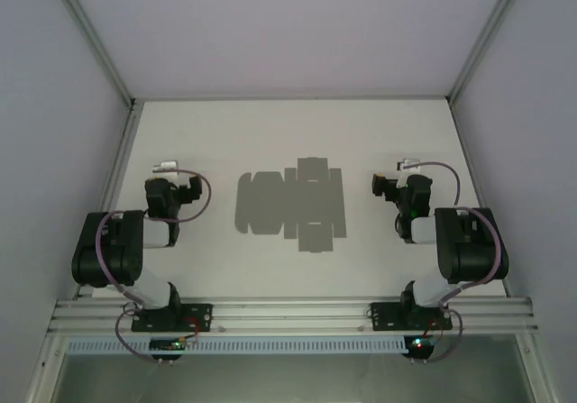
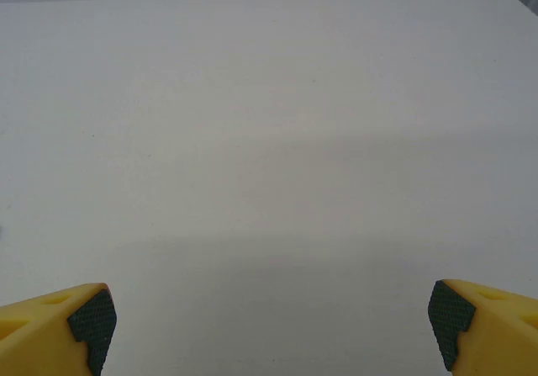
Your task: Assemble paper box
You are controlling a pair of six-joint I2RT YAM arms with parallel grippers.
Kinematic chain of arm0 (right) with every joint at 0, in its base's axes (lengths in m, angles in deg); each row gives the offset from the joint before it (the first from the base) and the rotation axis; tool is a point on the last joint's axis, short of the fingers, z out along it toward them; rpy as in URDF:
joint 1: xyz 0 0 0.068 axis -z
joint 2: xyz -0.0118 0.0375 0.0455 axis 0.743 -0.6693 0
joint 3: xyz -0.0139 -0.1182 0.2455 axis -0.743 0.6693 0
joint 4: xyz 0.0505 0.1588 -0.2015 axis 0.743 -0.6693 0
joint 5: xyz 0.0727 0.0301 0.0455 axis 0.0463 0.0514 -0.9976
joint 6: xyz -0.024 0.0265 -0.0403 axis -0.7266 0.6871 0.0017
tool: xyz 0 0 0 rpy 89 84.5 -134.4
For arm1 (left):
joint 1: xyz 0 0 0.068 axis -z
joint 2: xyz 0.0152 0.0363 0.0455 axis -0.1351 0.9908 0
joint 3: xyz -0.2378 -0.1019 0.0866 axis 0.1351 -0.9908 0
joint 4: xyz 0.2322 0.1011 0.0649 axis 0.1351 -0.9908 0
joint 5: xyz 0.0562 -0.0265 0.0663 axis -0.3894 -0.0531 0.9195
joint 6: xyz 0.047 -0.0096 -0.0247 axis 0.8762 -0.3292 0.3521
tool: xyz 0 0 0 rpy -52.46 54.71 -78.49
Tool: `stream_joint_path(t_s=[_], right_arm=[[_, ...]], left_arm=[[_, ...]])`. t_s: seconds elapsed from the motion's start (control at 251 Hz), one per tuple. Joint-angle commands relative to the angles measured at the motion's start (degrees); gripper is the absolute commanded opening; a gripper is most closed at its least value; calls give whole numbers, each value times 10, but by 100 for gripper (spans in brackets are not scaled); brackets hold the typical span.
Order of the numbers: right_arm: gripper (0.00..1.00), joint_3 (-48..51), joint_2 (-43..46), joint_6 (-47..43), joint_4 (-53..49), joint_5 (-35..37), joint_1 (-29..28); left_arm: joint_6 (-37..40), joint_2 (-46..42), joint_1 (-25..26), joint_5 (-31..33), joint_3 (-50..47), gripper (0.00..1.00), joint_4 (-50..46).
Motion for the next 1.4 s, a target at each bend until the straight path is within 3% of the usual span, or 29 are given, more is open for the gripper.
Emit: stream_joint_path(t_s=[0.0,0.694,0.786,0.934,0.998,1.042,1.185,1.297,1.397], right_arm=[[98,-5,4,4,-6,0,-2],[98,0,6,11,3,-31,9],[98,-6,36,14,-27,-8,9],[98,-42,124,8,-149,56,-3],[98,-65,155,20,-208,77,-12],[98,-81,173,37,-240,74,-21],[98,-183,186,103,-446,84,-65],[83,-258,150,163,-591,22,-111],[66,-299,106,187,-666,-4,-168]], left_arm=[[6,-4,-3,-11,6,99,13],[4,-6,-3,-11,7,100,14],[-1,-46,-4,0,39,100,-72],[-47,-120,-3,0,108,100,-262],[-90,-142,-1,-42,132,100,-317],[-105,-151,11,-74,141,100,-333],[-171,-126,66,-91,193,99,-422],[-230,-86,95,-173,208,100,-436],[-238,-52,113,-203,226,100,-465]])
